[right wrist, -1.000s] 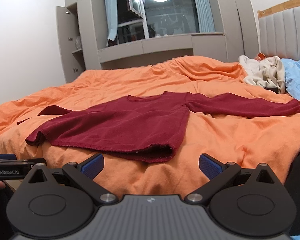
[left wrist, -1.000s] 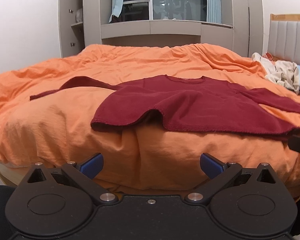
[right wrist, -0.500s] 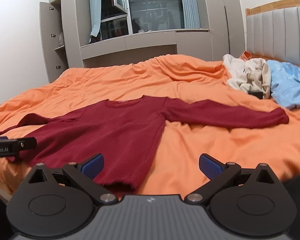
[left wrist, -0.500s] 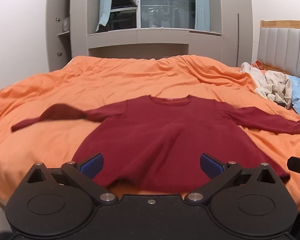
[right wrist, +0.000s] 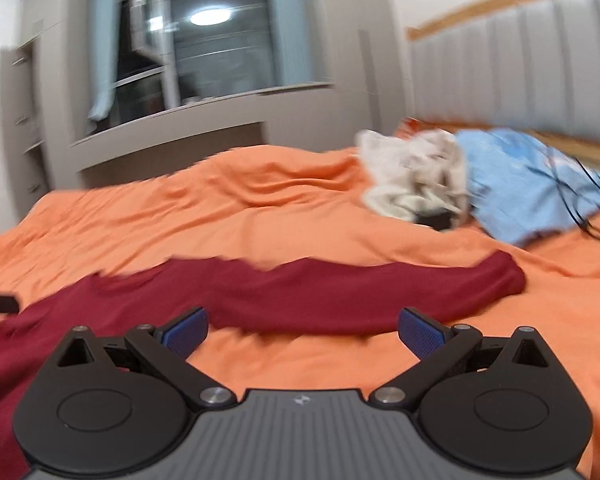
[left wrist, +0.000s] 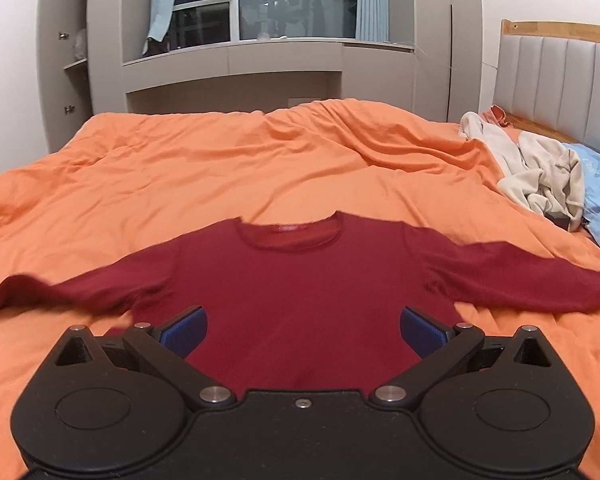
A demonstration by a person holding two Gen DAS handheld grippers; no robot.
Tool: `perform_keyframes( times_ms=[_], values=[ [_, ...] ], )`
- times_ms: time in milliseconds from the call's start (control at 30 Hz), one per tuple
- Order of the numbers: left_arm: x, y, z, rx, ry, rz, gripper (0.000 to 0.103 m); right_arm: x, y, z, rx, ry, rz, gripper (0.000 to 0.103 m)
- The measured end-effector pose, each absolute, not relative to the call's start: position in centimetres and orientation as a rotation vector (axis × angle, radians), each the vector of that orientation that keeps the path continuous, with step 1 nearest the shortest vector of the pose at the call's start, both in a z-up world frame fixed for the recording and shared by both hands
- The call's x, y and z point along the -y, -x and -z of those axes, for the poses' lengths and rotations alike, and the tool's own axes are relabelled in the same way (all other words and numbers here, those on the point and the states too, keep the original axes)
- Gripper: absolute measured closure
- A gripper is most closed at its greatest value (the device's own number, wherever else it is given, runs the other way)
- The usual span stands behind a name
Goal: Fold small clothes
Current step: 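Move the right tool to the sleeve cuff and close on it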
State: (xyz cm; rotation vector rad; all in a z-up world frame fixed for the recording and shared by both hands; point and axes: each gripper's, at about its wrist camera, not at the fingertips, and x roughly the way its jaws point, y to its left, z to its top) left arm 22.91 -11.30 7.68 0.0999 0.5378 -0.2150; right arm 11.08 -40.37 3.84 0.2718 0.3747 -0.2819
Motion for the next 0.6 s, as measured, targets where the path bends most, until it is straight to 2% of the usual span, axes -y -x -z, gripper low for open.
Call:
perform_keyframes(
  times_ms=[267,600],
  values=[
    [16.1,-29.7,-4.8,-0.544,-0.079,0.277,0.0,51.2,-16.1,-2.1,-0.392,-0.471,0.435,0.0],
    [18.4,-33.9,-1.8,-0.611,-0.097,0.243,0.0,56.9,-18.4,1.2,-0.448,-0.572,0.549,0.0]
  ],
)
